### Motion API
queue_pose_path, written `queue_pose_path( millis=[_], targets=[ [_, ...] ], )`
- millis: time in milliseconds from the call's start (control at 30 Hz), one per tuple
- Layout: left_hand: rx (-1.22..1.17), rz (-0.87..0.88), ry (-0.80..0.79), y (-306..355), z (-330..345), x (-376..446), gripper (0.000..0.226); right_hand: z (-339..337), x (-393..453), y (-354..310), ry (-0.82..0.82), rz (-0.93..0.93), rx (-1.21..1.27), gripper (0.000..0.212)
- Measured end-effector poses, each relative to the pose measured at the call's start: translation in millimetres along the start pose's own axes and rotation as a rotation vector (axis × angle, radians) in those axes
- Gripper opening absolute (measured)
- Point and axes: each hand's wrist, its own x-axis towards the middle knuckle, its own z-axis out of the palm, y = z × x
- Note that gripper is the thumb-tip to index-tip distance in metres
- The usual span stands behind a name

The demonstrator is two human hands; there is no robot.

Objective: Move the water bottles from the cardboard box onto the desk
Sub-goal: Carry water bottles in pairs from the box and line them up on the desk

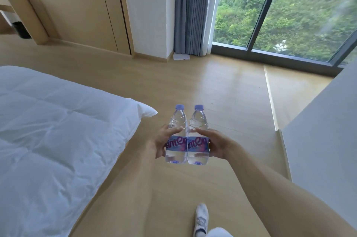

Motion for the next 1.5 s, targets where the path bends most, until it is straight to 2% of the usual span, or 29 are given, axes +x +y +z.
queue_pose_path(
  millis=[200,567,800,967,1067,1200,1400,1500],
  targets=[
    [0.001,0.017,0.062,45,-5,77,0.052,-34,75,-44,-0.021,-0.017,-0.026,0.060],
    [-0.035,0.081,0.214,181,8,224,0.047,-117,208,-196,-0.030,-0.061,-0.115,0.045],
    [0.010,0.101,0.227,243,-7,296,0.040,-139,284,-266,-0.051,-0.081,-0.142,0.044],
    [-0.001,0.099,0.226,278,-46,355,0.035,-135,354,-306,-0.055,-0.080,-0.153,0.035],
    [-0.006,0.097,0.217,302,-79,397,0.039,-126,401,-336,-0.046,-0.073,-0.182,0.037],
    [-0.040,0.097,0.209,347,-131,452,0.030,-104,468,-386,-0.020,-0.066,-0.201,0.039],
    [-0.056,0.107,0.229,412,-208,509,0.036,-63,553,-458,-0.039,-0.089,-0.215,0.034],
    [-0.081,0.113,0.257,434,-243,532,0.032,-42,594,-486,-0.046,-0.080,-0.245,0.046]
  ],
)
